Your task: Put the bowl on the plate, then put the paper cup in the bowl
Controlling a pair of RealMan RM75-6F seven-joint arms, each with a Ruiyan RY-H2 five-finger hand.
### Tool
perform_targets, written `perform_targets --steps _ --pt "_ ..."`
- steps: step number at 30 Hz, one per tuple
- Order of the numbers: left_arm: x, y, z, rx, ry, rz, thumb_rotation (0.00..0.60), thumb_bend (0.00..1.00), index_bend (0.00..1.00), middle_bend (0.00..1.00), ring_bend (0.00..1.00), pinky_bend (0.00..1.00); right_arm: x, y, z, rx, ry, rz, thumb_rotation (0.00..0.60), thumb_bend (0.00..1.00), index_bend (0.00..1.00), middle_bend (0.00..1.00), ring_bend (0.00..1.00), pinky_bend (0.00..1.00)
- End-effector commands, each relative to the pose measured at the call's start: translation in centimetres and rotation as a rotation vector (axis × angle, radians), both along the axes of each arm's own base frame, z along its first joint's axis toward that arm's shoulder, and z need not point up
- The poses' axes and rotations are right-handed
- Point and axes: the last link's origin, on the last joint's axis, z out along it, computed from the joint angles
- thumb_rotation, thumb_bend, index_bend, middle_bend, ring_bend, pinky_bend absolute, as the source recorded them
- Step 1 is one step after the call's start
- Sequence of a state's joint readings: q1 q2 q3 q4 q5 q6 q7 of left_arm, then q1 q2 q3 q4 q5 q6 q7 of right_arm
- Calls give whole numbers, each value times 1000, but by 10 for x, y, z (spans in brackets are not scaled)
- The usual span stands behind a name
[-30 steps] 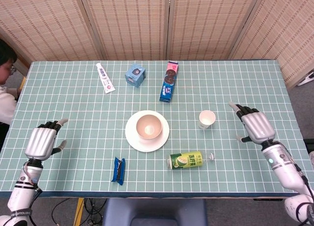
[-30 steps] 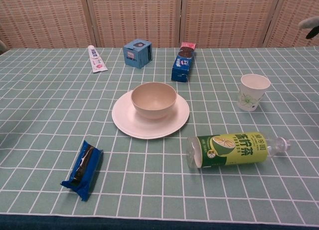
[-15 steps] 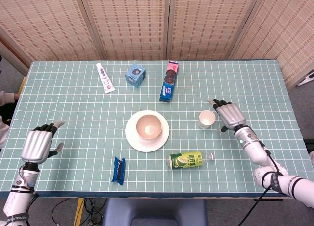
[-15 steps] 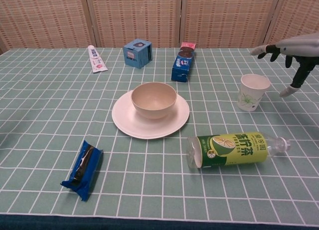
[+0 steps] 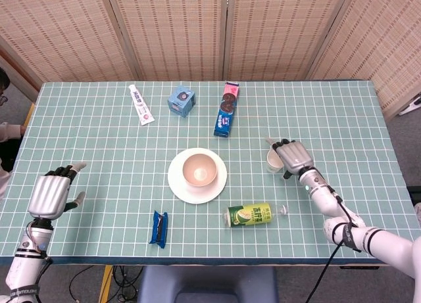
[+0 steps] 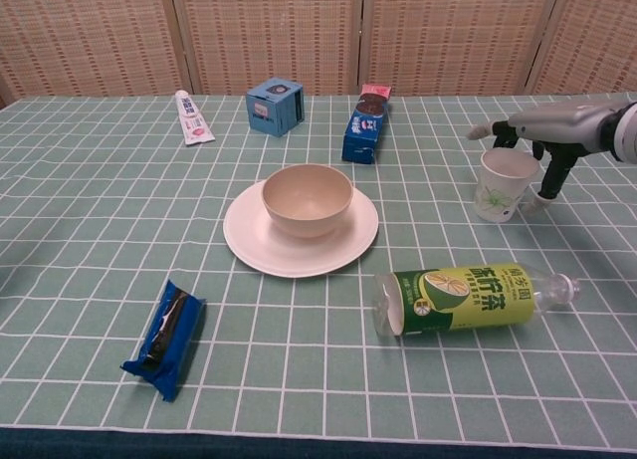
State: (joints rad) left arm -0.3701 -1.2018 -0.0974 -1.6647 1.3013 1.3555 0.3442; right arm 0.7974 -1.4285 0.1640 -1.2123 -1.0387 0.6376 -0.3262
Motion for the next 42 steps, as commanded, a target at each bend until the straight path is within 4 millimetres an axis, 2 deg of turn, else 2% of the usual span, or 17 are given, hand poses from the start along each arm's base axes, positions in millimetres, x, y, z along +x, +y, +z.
perform_targets --steps 1,9,14,19,24,33,36,42 --pt "-1 0 1 2 1 3 600 260 225 330 358 483 2 -2 -3 -7 -19 -3 600 179 85 296 186 333" --pt "-5 -1 2 8 -1 11 600 260 225 330 358 483 5 -4 -2 -14 -37 7 600 232 161 356 239 364" --pt "-5 0 3 9 1 12 600 260 225 330 358 483 16 -2 6 -24 -71 37 600 232 181 367 246 368" --pt "-4 0 3 10 3 7 600 260 225 330 358 483 51 2 14 -14 -131 120 600 233 181 367 246 368" --pt "-2 -1 5 11 6 1 600 260 225 330 358 482 92 -1 10 19 -164 207 600 233 188 367 245 368" --pt "-2 -4 8 20 9 5 600 260 225 330 357 483 158 -12 -17 78 -192 304 600 233 189 367 245 368" --pt "-2 -5 9 23 9 6 600 260 225 330 357 483 174 -13 -28 99 -183 328 600 233 189 367 246 368" --pt "-4 -6 9 22 9 12 600 260 224 330 357 482 192 -11 -50 133 -157 352 600 233 190 366 245 368"
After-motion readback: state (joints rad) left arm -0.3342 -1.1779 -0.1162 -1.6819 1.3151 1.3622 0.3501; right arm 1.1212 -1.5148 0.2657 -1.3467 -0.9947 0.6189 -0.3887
